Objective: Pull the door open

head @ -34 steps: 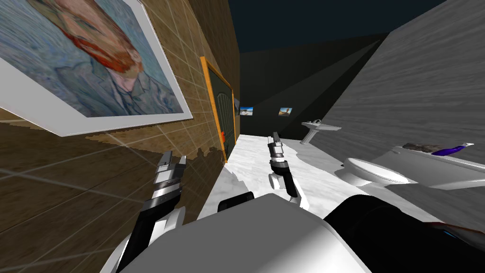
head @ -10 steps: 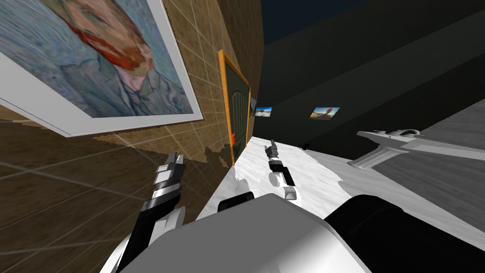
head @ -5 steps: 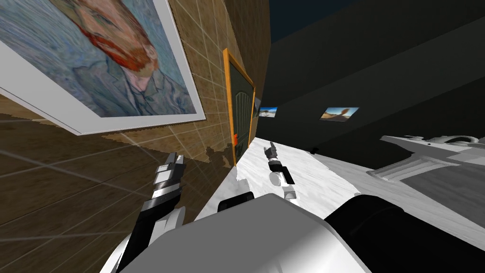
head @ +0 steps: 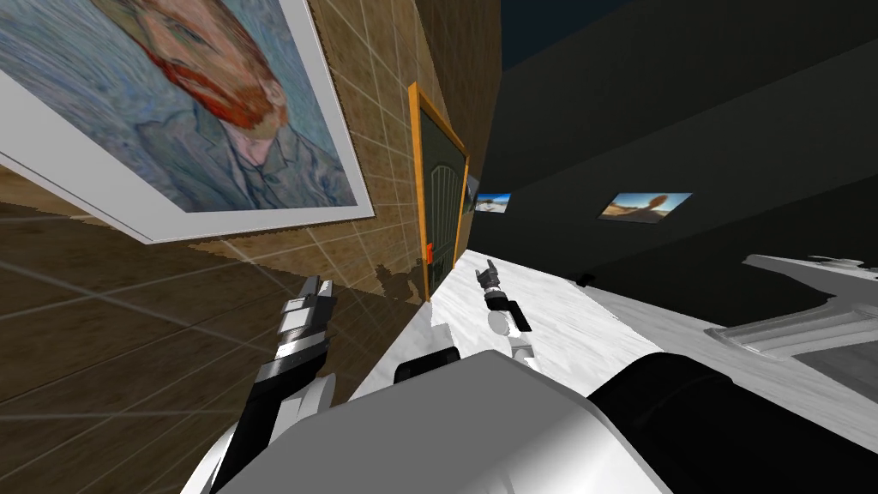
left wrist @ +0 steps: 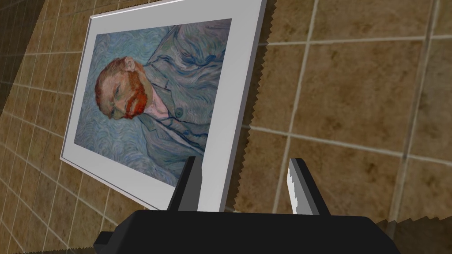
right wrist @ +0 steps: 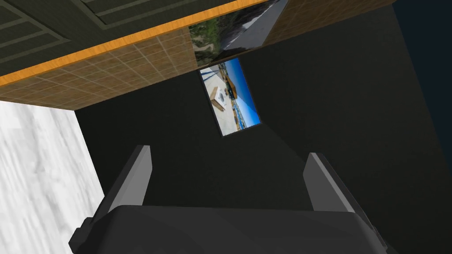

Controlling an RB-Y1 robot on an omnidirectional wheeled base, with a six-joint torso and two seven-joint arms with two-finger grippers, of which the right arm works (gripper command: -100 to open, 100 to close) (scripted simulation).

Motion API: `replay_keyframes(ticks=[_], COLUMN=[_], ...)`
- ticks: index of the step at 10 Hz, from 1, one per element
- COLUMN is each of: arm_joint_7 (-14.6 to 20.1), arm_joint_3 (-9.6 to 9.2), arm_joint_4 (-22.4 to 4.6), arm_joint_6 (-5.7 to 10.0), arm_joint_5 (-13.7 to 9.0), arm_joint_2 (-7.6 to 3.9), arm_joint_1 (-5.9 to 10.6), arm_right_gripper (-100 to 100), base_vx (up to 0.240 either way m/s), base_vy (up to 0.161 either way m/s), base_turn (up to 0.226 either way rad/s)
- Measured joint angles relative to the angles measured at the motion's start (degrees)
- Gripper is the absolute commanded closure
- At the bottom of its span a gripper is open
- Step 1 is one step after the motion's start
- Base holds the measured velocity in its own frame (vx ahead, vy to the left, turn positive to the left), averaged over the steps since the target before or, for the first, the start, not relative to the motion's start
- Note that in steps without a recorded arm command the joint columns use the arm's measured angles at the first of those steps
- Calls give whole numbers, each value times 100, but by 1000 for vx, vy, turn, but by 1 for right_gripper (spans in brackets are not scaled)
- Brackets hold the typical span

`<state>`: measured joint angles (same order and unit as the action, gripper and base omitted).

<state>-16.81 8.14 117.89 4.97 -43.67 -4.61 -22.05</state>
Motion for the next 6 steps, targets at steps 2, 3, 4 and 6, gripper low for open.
replay_keyframes(ticks=[2, 3, 4, 6], arm_joint_7=[-44, -93, -120, -180], arm_joint_3=[9, 34, 45, 55], arm_joint_4=[-107, -211, -242, -326], arm_joint_6=[-69, -158, -212, -306], arm_joint_5=[-274, -449, -589, -865], arm_joint_2=[-43, -53, -64, -70], arm_joint_1=[8, 52, 52, 59], arm_right_gripper=[-100, -100, -100, -100], base_vx=[37, 45, 56, 35], base_vy=[-55, -53, -50, -38], base_turn=[164, 71, 118, 87])
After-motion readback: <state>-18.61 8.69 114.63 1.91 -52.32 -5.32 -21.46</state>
